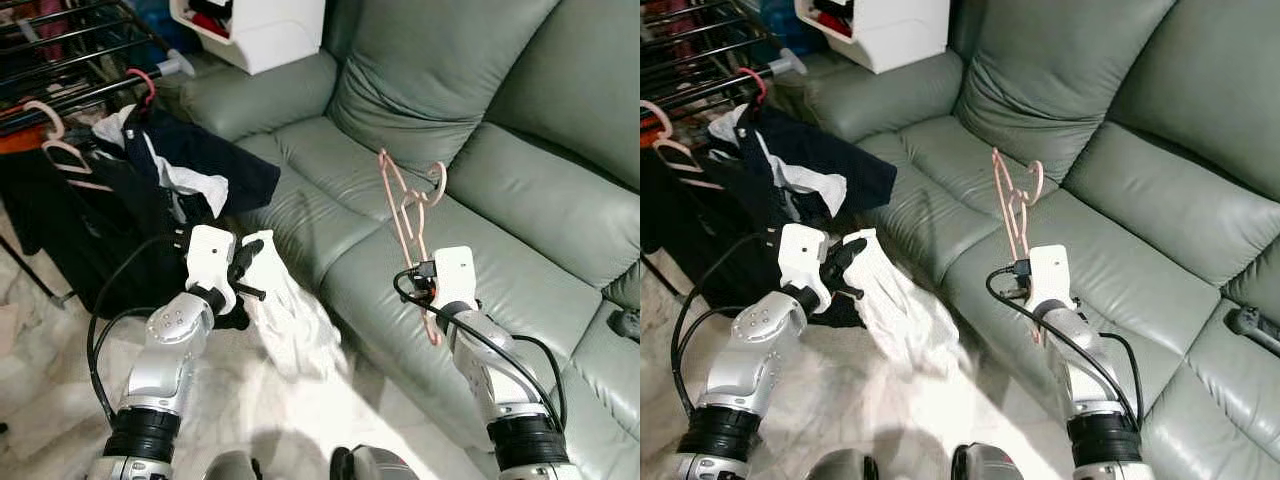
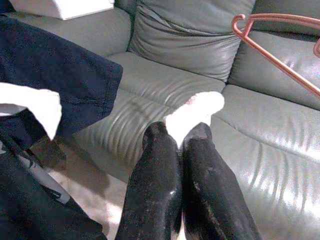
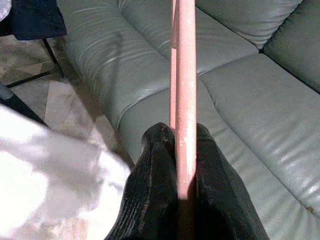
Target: Hang hanger
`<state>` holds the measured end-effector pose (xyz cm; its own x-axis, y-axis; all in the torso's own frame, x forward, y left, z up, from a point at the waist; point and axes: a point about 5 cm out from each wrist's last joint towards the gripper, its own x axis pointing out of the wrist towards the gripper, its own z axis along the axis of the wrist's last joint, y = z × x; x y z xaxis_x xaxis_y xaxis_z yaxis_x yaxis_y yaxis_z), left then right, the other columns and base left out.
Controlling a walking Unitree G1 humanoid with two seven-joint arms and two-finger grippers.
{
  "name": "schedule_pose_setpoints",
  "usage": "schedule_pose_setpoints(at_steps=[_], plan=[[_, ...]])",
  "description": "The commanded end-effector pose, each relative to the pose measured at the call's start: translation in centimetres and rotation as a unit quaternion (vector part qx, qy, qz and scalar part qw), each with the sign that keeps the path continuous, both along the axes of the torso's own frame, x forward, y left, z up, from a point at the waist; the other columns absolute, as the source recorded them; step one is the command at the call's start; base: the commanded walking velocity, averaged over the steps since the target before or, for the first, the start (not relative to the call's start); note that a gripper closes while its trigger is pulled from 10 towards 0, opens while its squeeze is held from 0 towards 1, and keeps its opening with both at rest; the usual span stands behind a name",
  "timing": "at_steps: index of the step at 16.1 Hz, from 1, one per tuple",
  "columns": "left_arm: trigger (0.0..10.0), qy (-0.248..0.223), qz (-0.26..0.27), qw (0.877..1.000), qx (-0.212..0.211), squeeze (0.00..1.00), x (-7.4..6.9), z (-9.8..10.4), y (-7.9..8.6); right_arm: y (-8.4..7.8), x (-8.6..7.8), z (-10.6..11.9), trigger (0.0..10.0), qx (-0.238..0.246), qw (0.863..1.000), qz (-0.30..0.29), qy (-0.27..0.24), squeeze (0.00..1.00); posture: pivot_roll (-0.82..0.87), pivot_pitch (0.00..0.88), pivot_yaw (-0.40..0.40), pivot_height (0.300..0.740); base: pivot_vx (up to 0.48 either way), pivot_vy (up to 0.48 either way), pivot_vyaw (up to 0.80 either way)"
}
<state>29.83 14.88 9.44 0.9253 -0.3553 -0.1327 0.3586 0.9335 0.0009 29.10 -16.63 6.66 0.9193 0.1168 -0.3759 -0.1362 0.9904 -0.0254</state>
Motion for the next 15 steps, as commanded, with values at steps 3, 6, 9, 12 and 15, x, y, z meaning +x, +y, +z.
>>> schedule_pose_setpoints(at_steps=[3, 6, 9, 12, 15], plan=[[10.0, -0.013, 0.001, 1.000, 0.004, 0.00, 0.06, 0.60, 0.22, 0.15, 0.05, 0.04, 10.0, -0.001, 1.000, 0.003, 0.002, 0.00, -0.02, 0.074, -0.017, 0.740, 0.000, 0.316, -0.53], [10.0, -0.010, 0.001, 1.000, 0.003, 0.00, -0.11, 0.40, 0.14, 0.21, 0.08, 0.02, 10.0, -0.002, 1.000, 0.005, 0.003, 0.00, -0.02, 0.078, -0.018, 0.740, 0.000, 0.342, -0.79], [10.0, -0.007, 0.001, 1.000, 0.003, 0.00, -0.14, 0.33, 0.15, 0.24, 0.11, -0.04, 10.0, -0.002, 1.000, 0.003, 0.004, 0.00, -0.02, 0.081, -0.018, 0.740, 0.000, 0.342, -0.79], [10.0, -0.008, 0.000, 1.000, 0.004, 0.00, -0.07, 0.33, 0.12, 0.29, 0.19, -0.06, 10.0, -0.001, 1.000, 0.003, 0.005, 0.00, -0.02, 0.082, -0.017, 0.740, 0.000, 0.333, -0.79], [10.0, -0.008, 0.001, 1.000, 0.005, 0.00, -0.03, 0.35, 0.16, 0.34, 0.25, -0.05, 10.0, -0.001, 1.000, 0.003, 0.005, 0.00, -0.02, 0.084, -0.016, 0.740, 0.000, 0.303, -0.79]])
